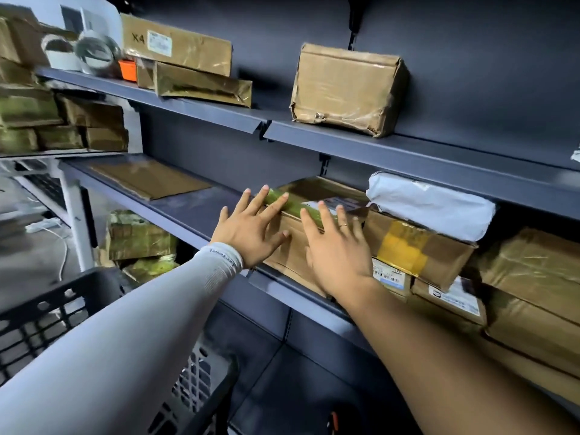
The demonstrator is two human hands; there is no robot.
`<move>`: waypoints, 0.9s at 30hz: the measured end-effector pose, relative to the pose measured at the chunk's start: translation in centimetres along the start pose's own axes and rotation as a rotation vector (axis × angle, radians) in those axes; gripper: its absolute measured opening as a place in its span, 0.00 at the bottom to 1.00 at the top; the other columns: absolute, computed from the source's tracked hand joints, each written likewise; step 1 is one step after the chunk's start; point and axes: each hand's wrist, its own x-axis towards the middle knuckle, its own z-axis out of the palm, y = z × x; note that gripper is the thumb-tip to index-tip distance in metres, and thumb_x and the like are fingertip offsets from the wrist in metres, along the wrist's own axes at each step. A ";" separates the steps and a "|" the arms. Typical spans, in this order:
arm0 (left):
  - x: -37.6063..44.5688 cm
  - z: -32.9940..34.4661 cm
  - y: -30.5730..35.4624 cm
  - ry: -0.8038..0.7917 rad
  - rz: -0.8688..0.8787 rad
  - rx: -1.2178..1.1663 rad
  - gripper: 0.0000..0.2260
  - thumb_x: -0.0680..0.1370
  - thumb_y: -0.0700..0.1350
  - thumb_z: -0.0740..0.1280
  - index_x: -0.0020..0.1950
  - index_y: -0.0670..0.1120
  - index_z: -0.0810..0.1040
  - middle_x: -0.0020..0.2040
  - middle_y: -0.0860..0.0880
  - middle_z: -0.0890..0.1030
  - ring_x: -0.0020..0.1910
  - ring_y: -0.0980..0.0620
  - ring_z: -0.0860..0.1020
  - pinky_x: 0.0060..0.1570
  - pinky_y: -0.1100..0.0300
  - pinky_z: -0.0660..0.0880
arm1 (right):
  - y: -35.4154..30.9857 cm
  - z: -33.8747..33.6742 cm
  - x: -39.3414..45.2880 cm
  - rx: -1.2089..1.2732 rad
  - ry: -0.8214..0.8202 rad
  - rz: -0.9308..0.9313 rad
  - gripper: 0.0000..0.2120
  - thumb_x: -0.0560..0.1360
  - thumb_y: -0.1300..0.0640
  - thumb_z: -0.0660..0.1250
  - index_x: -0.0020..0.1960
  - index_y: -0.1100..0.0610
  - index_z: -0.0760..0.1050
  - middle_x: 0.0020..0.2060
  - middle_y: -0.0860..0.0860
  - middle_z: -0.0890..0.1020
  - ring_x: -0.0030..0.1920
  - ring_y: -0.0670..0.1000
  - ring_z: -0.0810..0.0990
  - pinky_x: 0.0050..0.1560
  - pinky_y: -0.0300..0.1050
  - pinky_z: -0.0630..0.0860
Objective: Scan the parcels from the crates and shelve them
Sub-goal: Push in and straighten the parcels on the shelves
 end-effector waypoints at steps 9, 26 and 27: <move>3.4 4.4 -2.1 0.151 0.236 -0.127 0.36 0.77 0.70 0.56 0.80 0.51 0.65 0.82 0.41 0.63 0.83 0.37 0.52 0.81 0.40 0.42 | -1.1 1.6 0.4 -0.074 0.029 0.119 0.31 0.84 0.52 0.57 0.83 0.44 0.48 0.82 0.53 0.60 0.80 0.63 0.59 0.70 0.69 0.67; 2.2 4.4 -3.1 0.193 0.148 -0.150 0.32 0.83 0.69 0.44 0.76 0.54 0.73 0.75 0.44 0.73 0.78 0.34 0.63 0.80 0.41 0.53 | -1.6 1.0 0.0 0.086 0.046 0.142 0.24 0.87 0.58 0.53 0.81 0.43 0.57 0.82 0.42 0.59 0.82 0.57 0.55 0.64 0.59 0.75; 1.8 4.2 -3.2 0.195 0.139 -0.143 0.31 0.83 0.69 0.46 0.75 0.54 0.74 0.75 0.44 0.73 0.78 0.34 0.63 0.80 0.41 0.53 | -1.9 1.0 -0.1 0.093 0.053 0.138 0.24 0.87 0.57 0.53 0.81 0.43 0.57 0.82 0.42 0.59 0.82 0.57 0.55 0.66 0.58 0.74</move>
